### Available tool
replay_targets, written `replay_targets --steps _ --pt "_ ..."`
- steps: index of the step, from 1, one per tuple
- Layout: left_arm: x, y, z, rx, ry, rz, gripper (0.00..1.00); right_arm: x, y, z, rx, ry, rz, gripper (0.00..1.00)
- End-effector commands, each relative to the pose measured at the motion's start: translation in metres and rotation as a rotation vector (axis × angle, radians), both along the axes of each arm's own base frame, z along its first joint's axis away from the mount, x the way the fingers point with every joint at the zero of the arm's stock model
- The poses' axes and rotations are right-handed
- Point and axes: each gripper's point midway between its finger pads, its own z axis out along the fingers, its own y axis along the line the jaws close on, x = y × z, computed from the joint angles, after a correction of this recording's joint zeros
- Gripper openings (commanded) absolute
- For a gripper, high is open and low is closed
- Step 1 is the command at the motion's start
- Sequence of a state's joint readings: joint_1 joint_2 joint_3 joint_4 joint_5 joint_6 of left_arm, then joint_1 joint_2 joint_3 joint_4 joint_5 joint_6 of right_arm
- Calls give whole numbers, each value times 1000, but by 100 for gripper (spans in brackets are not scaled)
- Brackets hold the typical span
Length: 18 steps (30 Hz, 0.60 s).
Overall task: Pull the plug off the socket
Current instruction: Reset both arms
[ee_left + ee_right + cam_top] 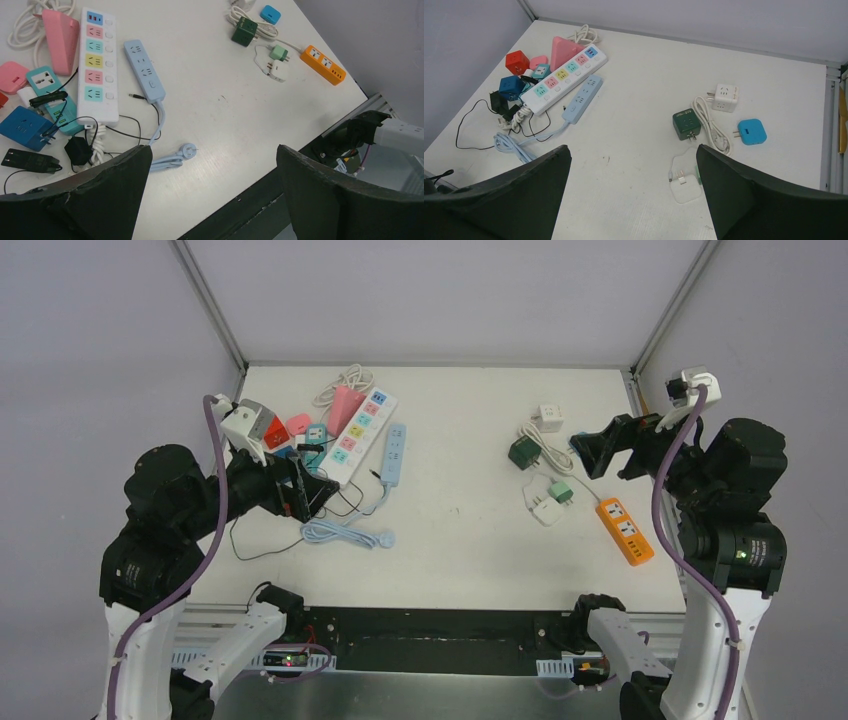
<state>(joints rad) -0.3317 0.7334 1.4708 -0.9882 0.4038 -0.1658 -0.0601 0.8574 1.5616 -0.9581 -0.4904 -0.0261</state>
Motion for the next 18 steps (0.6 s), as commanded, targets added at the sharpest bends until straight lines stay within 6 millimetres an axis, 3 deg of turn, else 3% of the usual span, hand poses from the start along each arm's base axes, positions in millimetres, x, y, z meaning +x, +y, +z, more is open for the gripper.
replay_targets --steps 1,13,18 --pt "0 1 2 5 -21 -1 99 -6 3 11 26 -20 10 100" --pt "8 2 -16 28 13 15 99 -10 6 -1 63 -7 8 100" --pt "10 0 -15 23 12 7 99 -10 7 0 66 -9 14 100"
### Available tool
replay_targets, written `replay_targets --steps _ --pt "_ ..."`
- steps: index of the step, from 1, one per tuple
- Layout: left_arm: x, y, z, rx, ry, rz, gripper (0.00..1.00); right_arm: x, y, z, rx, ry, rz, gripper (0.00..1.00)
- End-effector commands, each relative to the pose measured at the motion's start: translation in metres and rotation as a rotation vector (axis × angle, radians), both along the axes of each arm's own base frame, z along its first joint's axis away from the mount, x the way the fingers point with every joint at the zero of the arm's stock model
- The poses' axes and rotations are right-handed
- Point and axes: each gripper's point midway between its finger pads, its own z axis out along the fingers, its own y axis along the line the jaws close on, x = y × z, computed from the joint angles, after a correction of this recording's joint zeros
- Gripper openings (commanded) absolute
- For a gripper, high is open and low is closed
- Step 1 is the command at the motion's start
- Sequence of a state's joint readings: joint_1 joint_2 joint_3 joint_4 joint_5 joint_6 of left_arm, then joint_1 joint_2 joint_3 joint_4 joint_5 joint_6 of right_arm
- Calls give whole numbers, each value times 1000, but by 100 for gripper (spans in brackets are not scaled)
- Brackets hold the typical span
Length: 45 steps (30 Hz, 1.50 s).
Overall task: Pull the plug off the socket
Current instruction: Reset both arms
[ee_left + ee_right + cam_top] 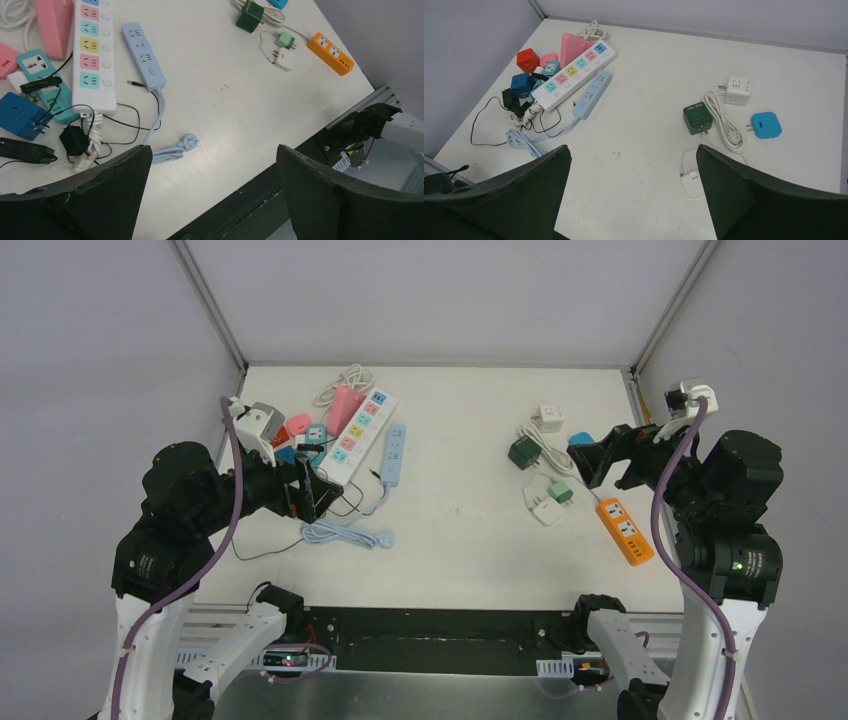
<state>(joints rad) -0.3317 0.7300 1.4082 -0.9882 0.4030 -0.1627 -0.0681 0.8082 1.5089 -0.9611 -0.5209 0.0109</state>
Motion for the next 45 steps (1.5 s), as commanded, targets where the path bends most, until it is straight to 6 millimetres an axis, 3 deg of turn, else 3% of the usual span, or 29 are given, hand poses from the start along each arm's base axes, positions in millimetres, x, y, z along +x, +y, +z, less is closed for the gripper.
replay_targets --steps 1,45 --pt "5 1 7 1 -42 6 99 2 2 10 27 -30 1 100" --pt "8 2 -3 9 -31 15 99 3 5 6 32 -14 22 100"
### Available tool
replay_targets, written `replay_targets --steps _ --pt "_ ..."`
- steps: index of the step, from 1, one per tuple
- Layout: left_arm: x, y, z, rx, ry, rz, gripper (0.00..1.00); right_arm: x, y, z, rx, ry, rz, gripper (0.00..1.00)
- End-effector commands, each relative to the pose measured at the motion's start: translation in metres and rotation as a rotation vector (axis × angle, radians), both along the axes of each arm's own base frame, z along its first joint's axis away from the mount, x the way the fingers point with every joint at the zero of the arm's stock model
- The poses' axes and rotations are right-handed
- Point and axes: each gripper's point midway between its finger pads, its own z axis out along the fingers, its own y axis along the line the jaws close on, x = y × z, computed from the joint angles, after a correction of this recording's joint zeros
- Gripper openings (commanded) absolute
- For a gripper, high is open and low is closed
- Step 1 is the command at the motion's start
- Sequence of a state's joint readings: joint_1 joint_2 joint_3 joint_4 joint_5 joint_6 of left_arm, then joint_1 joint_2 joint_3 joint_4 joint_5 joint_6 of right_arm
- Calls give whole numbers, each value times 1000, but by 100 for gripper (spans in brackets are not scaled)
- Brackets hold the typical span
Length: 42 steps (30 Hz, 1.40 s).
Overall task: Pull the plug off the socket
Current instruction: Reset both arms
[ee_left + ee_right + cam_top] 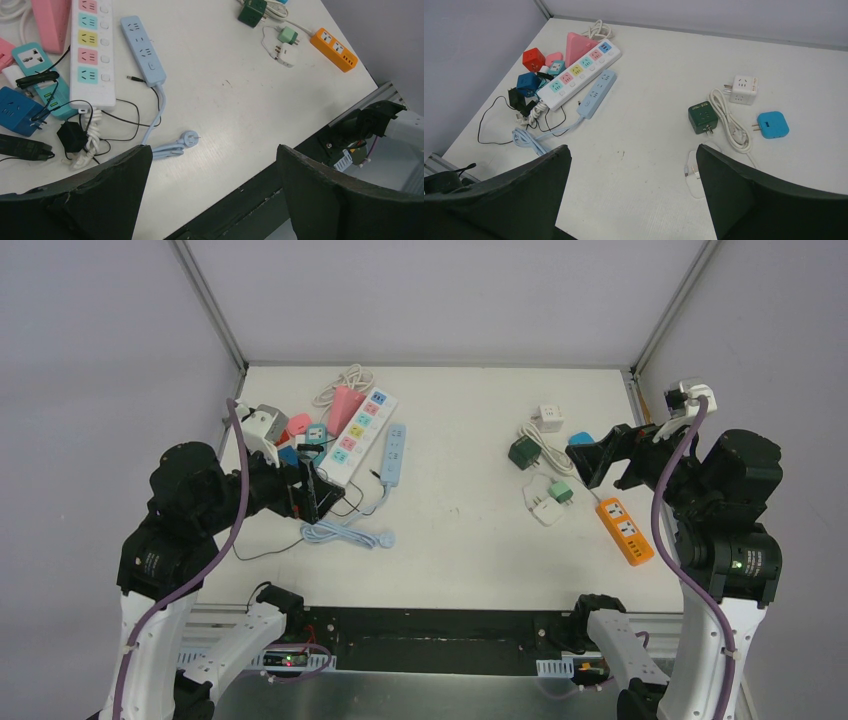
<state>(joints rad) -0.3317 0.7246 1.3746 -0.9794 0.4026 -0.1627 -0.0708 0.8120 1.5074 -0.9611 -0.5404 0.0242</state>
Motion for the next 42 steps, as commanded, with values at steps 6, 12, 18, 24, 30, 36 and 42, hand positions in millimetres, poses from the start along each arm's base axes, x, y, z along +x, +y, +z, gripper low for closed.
replay_targets --steps 6,12,18,24,30,36,42 --pt "5 3 6 3 -48 15 99 2 1 6 13 -23 8 100" --pt "5 3 5 5 -46 15 99 2 2 5 13 -24 9 100" --pt "5 3 4 5 -45 14 99 2 2 5 13 -22 11 100" --pt "6 3 4 6 -46 13 99 2 3 5 14 -22 15 100" --pt "6 3 2 9 -41 14 99 2 3 5 13 -23 17 100" --pt "6 3 2 10 -42 14 99 1 3 5 15 -22 19 100" --pt "6 3 1 12 -42 15 99 2 3 5 16 -21 20 100"
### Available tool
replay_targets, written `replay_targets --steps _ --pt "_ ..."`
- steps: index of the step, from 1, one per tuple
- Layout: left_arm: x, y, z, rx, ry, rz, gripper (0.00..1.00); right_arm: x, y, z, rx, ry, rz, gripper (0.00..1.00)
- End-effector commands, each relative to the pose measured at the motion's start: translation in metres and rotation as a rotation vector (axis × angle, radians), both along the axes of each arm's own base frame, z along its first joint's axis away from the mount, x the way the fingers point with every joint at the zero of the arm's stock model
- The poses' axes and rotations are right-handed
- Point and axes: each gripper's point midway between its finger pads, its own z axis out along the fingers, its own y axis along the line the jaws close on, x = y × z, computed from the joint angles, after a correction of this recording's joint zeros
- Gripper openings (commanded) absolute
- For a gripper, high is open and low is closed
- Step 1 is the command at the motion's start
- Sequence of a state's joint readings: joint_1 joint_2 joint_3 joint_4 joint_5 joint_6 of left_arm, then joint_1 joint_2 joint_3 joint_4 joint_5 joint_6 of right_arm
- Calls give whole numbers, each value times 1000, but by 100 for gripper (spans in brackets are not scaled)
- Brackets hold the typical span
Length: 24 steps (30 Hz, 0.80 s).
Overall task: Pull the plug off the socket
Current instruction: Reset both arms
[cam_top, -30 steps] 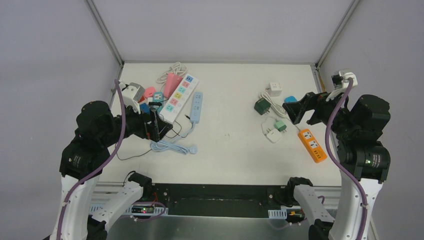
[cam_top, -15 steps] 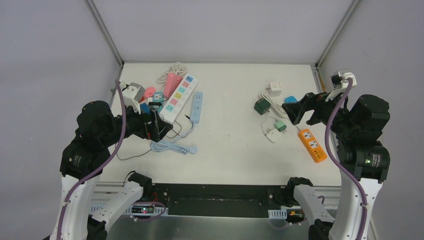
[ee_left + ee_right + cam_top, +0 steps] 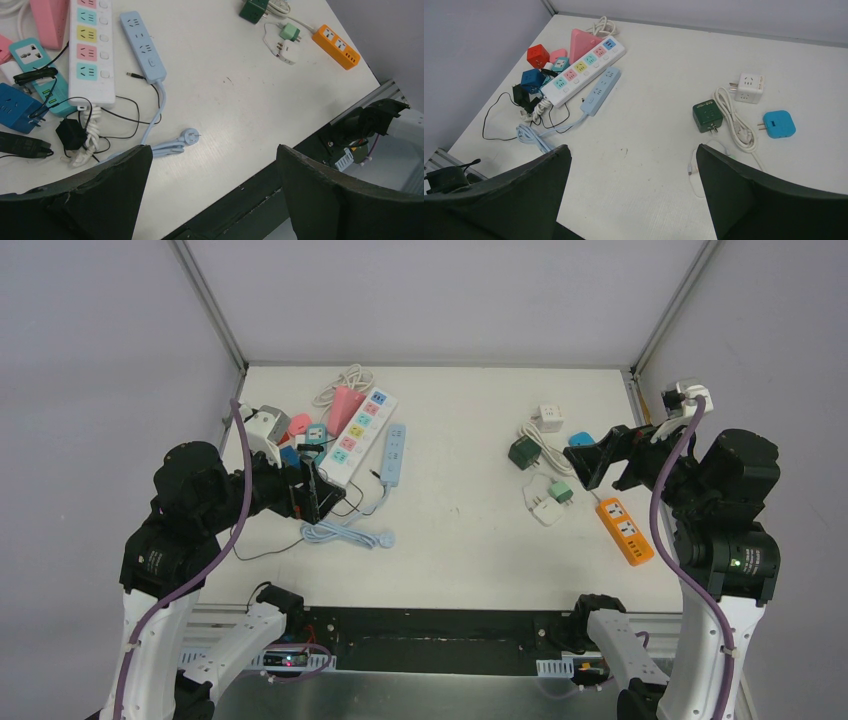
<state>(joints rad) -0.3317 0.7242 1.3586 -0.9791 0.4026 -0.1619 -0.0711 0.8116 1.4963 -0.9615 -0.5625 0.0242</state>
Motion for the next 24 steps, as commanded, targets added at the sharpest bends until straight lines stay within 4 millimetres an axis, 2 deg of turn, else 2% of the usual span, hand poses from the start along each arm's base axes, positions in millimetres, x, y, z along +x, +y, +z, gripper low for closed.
replay_targets --steps 1,24 --pt "5 4 7 7 -56 15 99 3 0 8 10 -30 0 100" --pt "5 3 6 9 -53 8 99 3 1 8 10 -29 5 100"
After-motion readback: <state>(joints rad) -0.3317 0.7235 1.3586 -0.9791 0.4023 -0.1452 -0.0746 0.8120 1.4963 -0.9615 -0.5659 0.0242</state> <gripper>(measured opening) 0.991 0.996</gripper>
